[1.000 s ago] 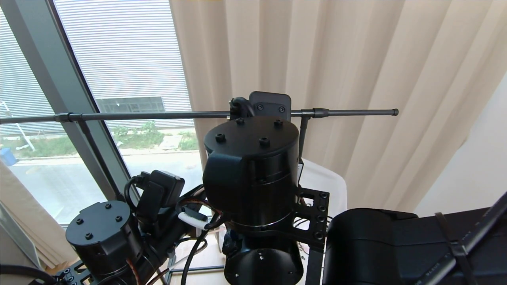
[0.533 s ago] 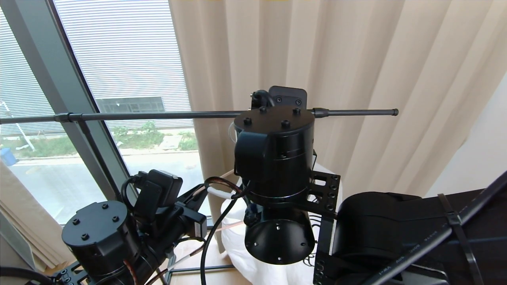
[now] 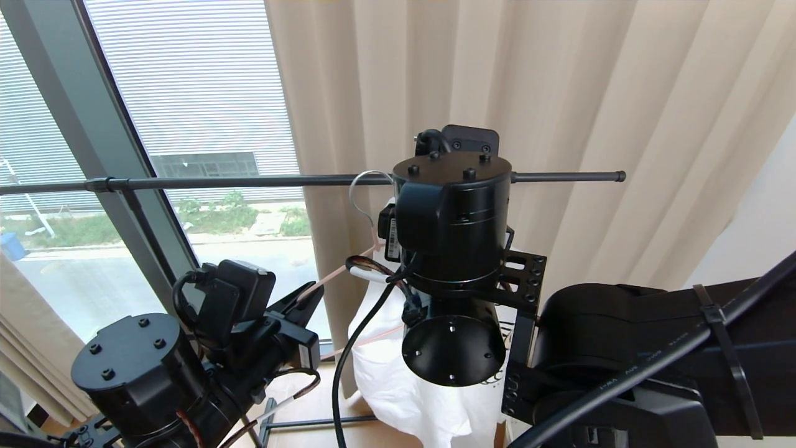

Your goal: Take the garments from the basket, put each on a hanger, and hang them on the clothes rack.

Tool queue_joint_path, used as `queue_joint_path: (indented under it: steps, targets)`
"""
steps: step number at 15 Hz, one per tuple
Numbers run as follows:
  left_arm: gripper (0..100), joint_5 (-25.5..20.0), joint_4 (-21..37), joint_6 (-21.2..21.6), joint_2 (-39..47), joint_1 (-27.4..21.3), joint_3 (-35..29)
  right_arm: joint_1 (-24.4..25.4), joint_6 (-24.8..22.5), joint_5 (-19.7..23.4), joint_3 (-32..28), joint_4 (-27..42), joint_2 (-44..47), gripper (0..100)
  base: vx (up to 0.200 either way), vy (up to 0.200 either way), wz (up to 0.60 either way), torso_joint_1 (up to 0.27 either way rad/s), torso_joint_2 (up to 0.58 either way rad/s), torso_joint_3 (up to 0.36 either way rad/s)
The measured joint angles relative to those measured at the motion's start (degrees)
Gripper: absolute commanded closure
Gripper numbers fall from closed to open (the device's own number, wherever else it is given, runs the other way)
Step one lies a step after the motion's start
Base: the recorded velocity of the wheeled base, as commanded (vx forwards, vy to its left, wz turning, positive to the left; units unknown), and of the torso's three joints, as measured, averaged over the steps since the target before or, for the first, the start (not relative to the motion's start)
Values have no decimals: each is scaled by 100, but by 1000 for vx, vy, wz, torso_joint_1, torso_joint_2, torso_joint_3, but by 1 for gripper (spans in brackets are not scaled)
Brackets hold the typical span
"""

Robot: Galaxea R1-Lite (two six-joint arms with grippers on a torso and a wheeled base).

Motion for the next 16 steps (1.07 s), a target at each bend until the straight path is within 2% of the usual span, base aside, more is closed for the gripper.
queue_joint_path:
  steps: [16]
  targets:
    - [100, -2, 0, -40, -224, 111, -52, 180, -61, 29, 134, -9, -13, 0, 0, 0, 0, 0, 0, 0]
